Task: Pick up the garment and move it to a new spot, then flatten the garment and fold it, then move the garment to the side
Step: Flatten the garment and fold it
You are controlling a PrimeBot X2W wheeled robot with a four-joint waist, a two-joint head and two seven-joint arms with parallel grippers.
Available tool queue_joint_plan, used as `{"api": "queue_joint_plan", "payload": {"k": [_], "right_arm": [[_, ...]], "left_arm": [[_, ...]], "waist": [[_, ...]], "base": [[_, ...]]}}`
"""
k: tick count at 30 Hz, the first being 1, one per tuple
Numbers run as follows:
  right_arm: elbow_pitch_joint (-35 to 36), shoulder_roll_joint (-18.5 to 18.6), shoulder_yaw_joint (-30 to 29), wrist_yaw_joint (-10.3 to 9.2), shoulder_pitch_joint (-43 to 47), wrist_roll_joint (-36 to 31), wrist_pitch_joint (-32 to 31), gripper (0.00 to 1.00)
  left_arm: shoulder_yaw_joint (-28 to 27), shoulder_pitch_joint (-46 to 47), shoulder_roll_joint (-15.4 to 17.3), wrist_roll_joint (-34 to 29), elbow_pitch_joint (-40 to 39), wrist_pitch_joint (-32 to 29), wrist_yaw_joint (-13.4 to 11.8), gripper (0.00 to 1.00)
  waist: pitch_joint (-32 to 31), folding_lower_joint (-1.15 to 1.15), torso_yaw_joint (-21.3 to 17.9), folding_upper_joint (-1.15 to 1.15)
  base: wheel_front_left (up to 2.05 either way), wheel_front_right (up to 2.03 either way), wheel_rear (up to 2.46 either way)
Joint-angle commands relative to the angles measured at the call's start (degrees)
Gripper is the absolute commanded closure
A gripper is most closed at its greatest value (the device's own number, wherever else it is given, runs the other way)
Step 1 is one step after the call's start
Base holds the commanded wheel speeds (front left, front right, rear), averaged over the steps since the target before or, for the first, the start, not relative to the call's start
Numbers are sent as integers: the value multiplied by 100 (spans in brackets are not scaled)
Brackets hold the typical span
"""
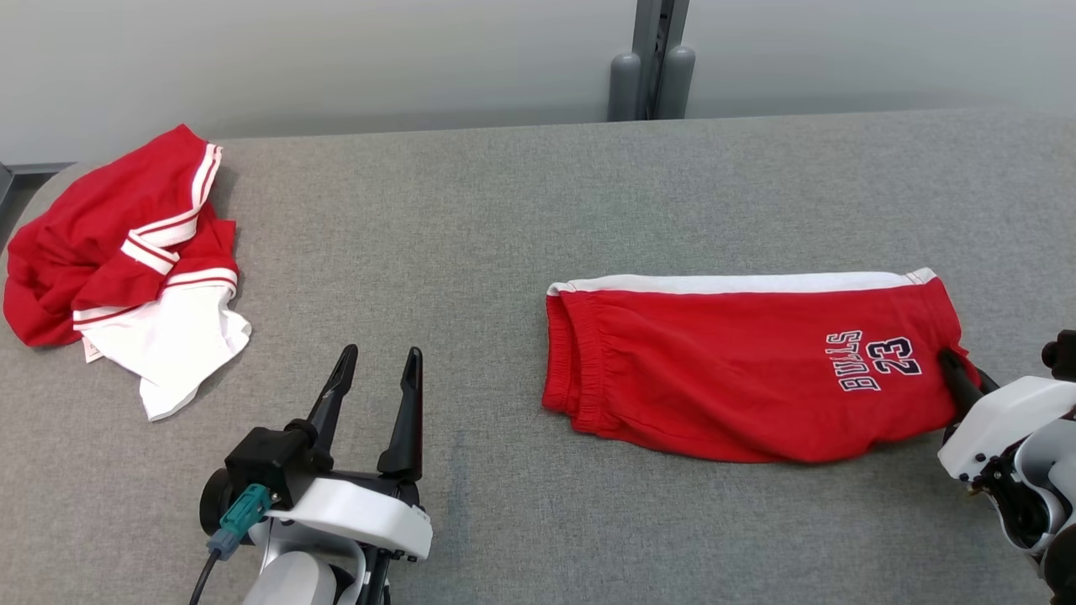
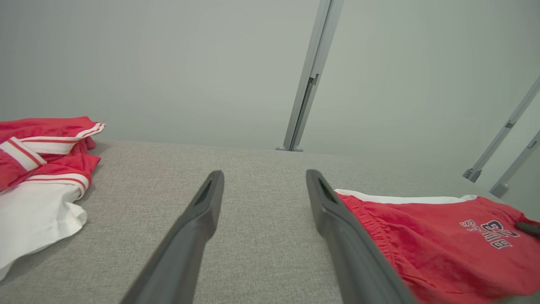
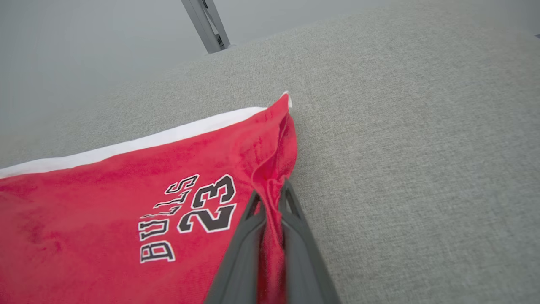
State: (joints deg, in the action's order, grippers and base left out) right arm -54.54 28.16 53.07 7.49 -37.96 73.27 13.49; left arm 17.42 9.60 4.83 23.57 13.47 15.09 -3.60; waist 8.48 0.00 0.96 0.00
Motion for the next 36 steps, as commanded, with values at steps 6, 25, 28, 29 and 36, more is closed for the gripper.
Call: {"api": "queue_joint_plan", "payload": {"k": [6,25,28,29,36], "right_arm": [[-93,-22,-94,1,62,12,88,100],[589,-634,508,1,-794,-666,-521,100],[719,-875,678,1,-801,-748,-633,100],[735,-950,741,1,-793,-768,-668,100],[529,-1434,1127,1,-678,-908,-888,100]], "left_arm": [[-89,-102,48,-99,118,10,31,0],[-238,-354,-76,-34,237,10,93,0],[-252,-350,-85,-44,221,10,102,0],[-253,-347,-89,-49,215,10,102,0],[-244,-251,-113,-67,208,10,130,0]], "waist": [[-175,0,23,0],[-773,0,649,0],[-754,0,696,0],[-743,0,713,0],[-642,0,832,0]], "base": [[0,0,0],[0,0,0],[0,0,0],[0,0,0],[0,0,0]]}}
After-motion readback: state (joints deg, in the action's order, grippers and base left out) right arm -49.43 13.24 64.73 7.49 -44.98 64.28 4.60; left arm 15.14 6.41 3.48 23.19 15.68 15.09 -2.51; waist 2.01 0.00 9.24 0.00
